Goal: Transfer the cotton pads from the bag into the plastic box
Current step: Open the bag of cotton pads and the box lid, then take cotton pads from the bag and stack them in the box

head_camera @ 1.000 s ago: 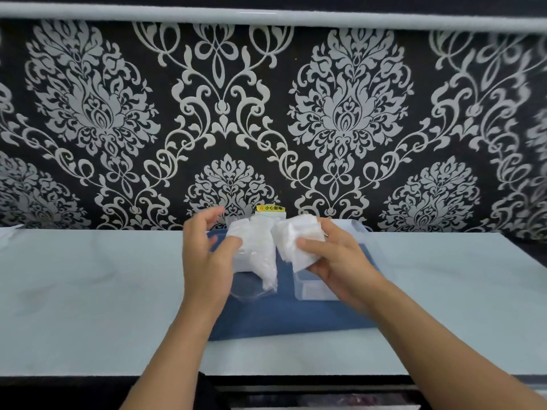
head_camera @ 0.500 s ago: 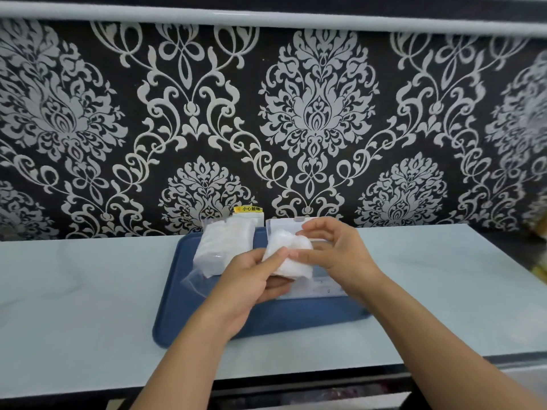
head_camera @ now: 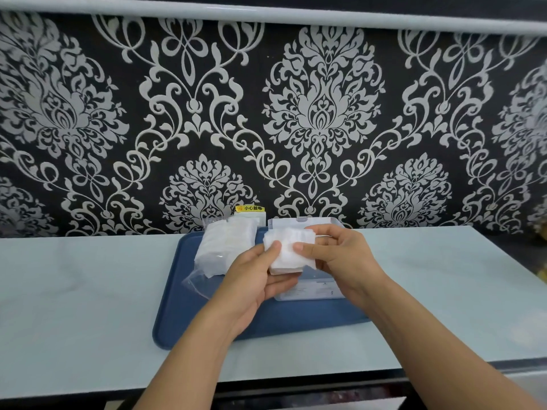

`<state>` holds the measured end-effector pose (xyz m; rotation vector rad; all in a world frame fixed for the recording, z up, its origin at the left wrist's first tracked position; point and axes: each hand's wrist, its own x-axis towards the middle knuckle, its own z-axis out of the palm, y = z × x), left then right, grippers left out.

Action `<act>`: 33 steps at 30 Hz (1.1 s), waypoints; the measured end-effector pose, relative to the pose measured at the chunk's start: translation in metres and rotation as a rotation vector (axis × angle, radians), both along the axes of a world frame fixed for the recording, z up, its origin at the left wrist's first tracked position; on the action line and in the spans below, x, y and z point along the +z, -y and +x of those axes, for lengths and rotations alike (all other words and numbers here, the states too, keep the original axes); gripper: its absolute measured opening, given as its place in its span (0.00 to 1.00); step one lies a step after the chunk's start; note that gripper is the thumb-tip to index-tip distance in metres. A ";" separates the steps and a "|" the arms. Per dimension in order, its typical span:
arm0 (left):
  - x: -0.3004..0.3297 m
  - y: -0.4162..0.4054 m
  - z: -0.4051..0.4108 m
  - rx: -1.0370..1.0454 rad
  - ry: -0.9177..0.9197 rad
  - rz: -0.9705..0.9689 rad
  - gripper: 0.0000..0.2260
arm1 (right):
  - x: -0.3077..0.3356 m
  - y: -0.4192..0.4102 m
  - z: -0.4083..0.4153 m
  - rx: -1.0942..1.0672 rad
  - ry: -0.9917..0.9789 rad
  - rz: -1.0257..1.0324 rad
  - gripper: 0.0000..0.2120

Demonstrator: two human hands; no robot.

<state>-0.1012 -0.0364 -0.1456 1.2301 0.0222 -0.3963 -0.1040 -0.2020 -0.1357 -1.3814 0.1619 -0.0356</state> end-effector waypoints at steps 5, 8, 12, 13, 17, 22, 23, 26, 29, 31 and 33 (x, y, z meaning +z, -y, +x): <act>-0.003 0.002 0.001 0.071 -0.002 -0.003 0.09 | 0.005 0.006 -0.007 0.056 0.045 0.001 0.06; -0.003 0.003 0.001 0.084 0.009 0.007 0.08 | 0.009 0.015 -0.009 0.114 0.063 0.072 0.06; -0.001 0.008 -0.003 0.039 0.023 0.014 0.10 | 0.011 0.008 -0.014 0.166 0.047 0.130 0.04; 0.000 0.009 -0.005 0.013 0.030 0.004 0.10 | 0.010 0.003 -0.015 0.131 0.045 0.100 0.04; 0.002 0.015 -0.010 -0.023 0.032 -0.033 0.12 | 0.004 -0.006 -0.011 -0.027 0.083 -0.043 0.11; 0.000 0.016 -0.010 0.004 0.037 -0.018 0.11 | 0.002 -0.004 -0.010 -0.086 0.107 -0.204 0.09; 0.001 0.016 -0.010 0.012 0.032 -0.028 0.11 | 0.002 -0.005 -0.010 -0.100 0.114 -0.220 0.09; 0.004 0.018 -0.008 0.047 -0.025 -0.113 0.12 | 0.000 -0.006 -0.008 -0.127 0.132 -0.245 0.10; 0.002 0.019 -0.008 0.042 0.025 -0.024 0.10 | -0.001 -0.009 -0.010 -0.111 0.143 -0.250 0.10; -0.001 0.019 -0.007 0.070 0.048 0.027 0.11 | -0.001 -0.012 -0.012 -0.114 0.148 -0.222 0.10; -0.002 0.019 -0.007 0.099 0.052 0.024 0.15 | 0.000 -0.015 -0.012 -0.148 0.133 -0.205 0.14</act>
